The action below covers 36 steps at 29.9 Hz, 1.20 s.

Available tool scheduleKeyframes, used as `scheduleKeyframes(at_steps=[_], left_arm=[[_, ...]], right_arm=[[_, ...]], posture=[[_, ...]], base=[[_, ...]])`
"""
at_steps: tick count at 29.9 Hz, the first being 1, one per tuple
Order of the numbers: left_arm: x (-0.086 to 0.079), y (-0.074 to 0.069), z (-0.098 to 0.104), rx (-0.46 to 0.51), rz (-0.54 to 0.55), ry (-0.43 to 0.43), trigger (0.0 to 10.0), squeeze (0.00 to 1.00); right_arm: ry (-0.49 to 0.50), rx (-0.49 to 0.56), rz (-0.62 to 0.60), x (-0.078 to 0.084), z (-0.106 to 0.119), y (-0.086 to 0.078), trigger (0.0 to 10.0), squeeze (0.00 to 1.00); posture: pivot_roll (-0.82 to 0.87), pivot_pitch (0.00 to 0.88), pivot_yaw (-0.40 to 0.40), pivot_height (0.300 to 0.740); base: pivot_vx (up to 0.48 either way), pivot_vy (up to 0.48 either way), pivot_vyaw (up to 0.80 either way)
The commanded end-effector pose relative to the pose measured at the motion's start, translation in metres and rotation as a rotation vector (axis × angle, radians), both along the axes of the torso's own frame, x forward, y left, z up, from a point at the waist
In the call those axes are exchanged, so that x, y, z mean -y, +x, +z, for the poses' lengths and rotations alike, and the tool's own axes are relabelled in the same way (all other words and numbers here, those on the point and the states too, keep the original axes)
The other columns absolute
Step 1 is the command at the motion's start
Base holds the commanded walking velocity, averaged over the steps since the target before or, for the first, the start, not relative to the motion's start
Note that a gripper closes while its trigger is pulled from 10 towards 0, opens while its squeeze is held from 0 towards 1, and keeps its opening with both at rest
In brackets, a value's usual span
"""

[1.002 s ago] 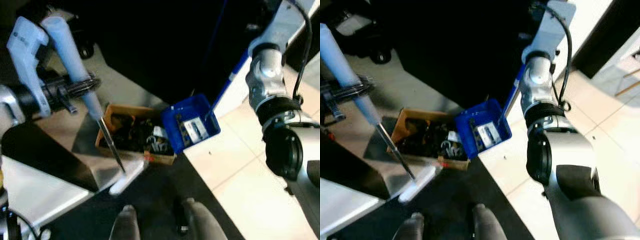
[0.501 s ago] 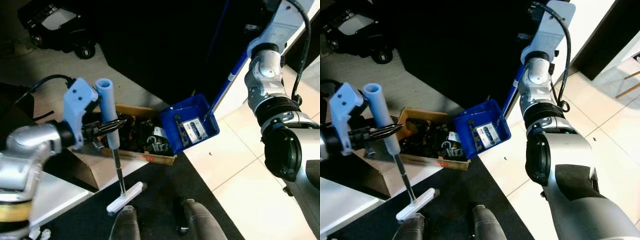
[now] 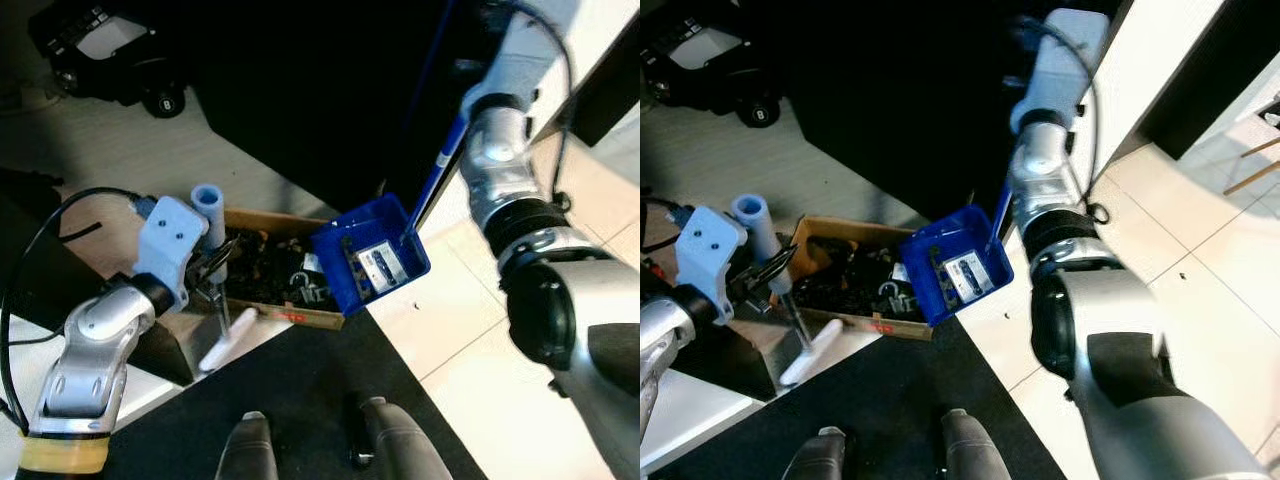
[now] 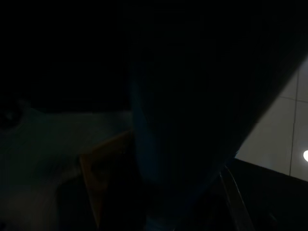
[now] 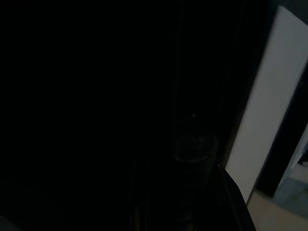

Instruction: Sweep floor

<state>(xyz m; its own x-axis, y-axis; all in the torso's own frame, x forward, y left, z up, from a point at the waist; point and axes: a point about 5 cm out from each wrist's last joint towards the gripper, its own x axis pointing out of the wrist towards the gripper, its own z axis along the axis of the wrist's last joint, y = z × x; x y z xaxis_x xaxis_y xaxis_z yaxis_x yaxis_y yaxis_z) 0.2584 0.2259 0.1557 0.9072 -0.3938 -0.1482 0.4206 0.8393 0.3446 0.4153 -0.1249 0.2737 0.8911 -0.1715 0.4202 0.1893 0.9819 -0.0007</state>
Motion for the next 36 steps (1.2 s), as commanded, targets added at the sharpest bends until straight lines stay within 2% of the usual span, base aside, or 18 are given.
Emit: scheduleKeyframes(at_steps=[1,3,4,8,10,12,15,16,17,19,22,26,27,29,31,34,36], left_arm=[[0.002,-0.003,-0.003,0.022,-0.004,-0.011,10.0,0.0],[0.002,-0.006,-0.006,0.015,-0.013,0.0,10.0,0.0],[0.001,-0.009,-0.008,0.006,-0.017,0.004,10.0,0.0],[0.002,-0.012,-0.01,-0.013,-0.042,0.017,10.0,0.0],[0.0,-0.013,-0.01,-0.015,-0.033,0.024,10.0,0.0],[0.0,-0.013,-0.01,-0.014,-0.03,0.024,10.0,0.0],[-0.001,-0.014,-0.011,-0.011,-0.027,0.029,10.0,0.0],[-0.001,-0.014,-0.011,-0.011,-0.027,0.029,10.0,0.0],[-0.001,-0.015,-0.011,-0.009,-0.026,0.031,10.0,0.0],[-0.001,-0.015,-0.011,-0.01,-0.024,0.033,10.0,0.0],[-0.002,-0.016,-0.011,-0.012,-0.023,0.036,10.0,0.0],[-0.003,-0.017,-0.013,-0.021,-0.026,0.043,10.0,0.0],[-0.003,-0.017,-0.013,-0.021,-0.026,0.043,10.0,0.0],[-0.003,-0.018,-0.015,-0.032,-0.032,0.052,10.0,0.0],[-0.002,-0.018,-0.016,-0.034,-0.033,0.053,10.0,0.0],[-0.002,-0.018,-0.016,-0.034,-0.034,0.053,10.0,0.0],[-0.003,-0.019,-0.017,-0.041,-0.034,0.057,10.0,0.0]], right_arm=[[-0.035,0.052,-0.012,-0.003,0.007,-0.002,10.0,0.0],[-0.058,0.056,0.006,-0.013,0.005,-0.003,10.0,0.0],[-0.101,0.071,0.03,-0.026,0.004,-0.005,10.0,0.0],[-0.158,0.105,0.06,-0.043,0.003,-0.009,10.0,0.0],[-0.192,0.15,0.091,-0.061,0.006,-0.014,10.0,0.0],[-0.198,0.16,0.097,-0.066,0.007,-0.015,10.0,0.0],[-0.234,0.194,0.12,-0.081,0.007,-0.02,10.0,0.0],[-0.234,0.194,0.12,-0.081,0.007,-0.02,10.0,0.0],[-0.27,0.229,0.138,-0.092,0.006,-0.025,10.0,0.0],[-0.298,0.264,0.162,-0.104,0.004,-0.03,10.0,0.0],[-0.305,0.277,0.178,-0.11,0.003,-0.033,10.0,0.0],[-0.334,0.317,0.244,-0.13,-0.005,-0.045,10.0,0.0],[-0.334,0.317,0.244,-0.13,-0.005,-0.045,10.0,0.0],[-0.354,0.38,0.315,-0.154,-0.013,-0.061,10.0,0.0],[-0.357,0.397,0.334,-0.161,-0.015,-0.066,10.0,0.0],[-0.359,0.401,0.334,-0.161,-0.015,-0.066,10.0,0.0],[-0.368,0.43,0.373,-0.172,-0.018,-0.075,10.0,0.0]], posture=[[0.01,0.162,-0.125,0.74],[0.01,0.16,-0.127,0.74],[0.02,0.159,-0.13,0.74],[0.02,0.157,-0.132,0.74],[0.03,0.15,-0.139,0.74],[0.03,0.149,-0.14,0.74],[0.03,0.143,-0.143,0.74],[0.03,0.143,-0.143,0.74],[0.03,0.141,-0.146,0.74],[0.03,0.139,-0.146,0.74],[0.03,0.139,-0.146,0.74],[0.03,0.141,-0.144,0.74],[0.03,0.141,-0.144,0.74],[0.04,0.146,-0.146,0.74],[0.04,0.146,-0.146,0.74],[0.04,0.146,-0.146,0.74],[0.04,0.148,-0.148,0.74]], base=[[0.0,0.0,0.0],[0.0,0.0,0.0],[0.0,0.0,0.0],[0.0,0.0,0.0],[0.0,0.0,0.0],[0.0,0.0,0.0],[0.0,0.0,0.0],[0.0,0.0,0.0],[0.0,0.0,0.0],[0.0,0.0,0.0],[0.0,0.0,0.0],[0.0,0.0,0.0],[0.0,0.0,0.0],[0.0,0.0,0.0],[0.0,0.0,0.0],[0.0,0.0,0.0],[0.0,0.0,0.0]])
